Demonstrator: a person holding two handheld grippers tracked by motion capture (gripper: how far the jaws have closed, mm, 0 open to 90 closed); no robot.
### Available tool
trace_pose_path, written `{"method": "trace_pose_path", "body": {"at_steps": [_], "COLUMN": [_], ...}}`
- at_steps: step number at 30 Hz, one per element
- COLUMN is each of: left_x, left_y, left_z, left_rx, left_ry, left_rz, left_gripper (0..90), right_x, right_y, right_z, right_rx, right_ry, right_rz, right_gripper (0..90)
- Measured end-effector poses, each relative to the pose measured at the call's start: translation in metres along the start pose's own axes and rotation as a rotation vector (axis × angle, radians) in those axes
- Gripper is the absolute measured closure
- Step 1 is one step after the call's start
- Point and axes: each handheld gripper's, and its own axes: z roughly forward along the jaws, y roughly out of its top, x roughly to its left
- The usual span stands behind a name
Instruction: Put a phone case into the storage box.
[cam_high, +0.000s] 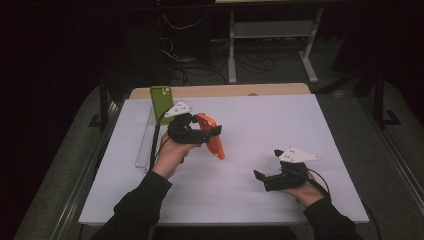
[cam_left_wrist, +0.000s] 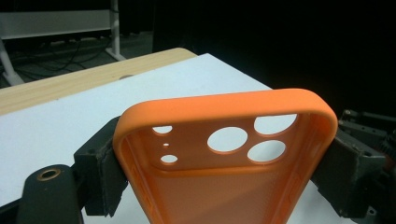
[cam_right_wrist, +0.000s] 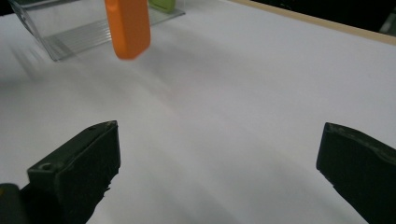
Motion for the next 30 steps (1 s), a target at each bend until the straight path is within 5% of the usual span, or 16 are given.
{"method": "trace_pose_path", "body": {"at_steps": [12, 22, 30], "left_x": [0.020, 0.048, 0.070], "left_y": [0.029, 0.052, 0.067], "left_z": [-0.017, -0.029, -0.034], "left_rx": [-0.038, -0.062, -0.062], "left_ry": [0.075, 0.193, 0.332], "left_rz": [0.019, 0.022, 0.036], "left_gripper": [15.9, 15.9, 16.0], "right_x": [-0.008, -0.008, -0.008], "right_y": [-0.014, -0.014, -0.014], "right_z": [-0.013, -0.014, -0.014], "right_rx": [0.007, 0.001, -0.005], "right_ry": [-0.033, -0.037, -0.034], "right_rz": [-0.006, -0.009, -0.012], "right_gripper": [0.0, 0.0, 0.0]}}
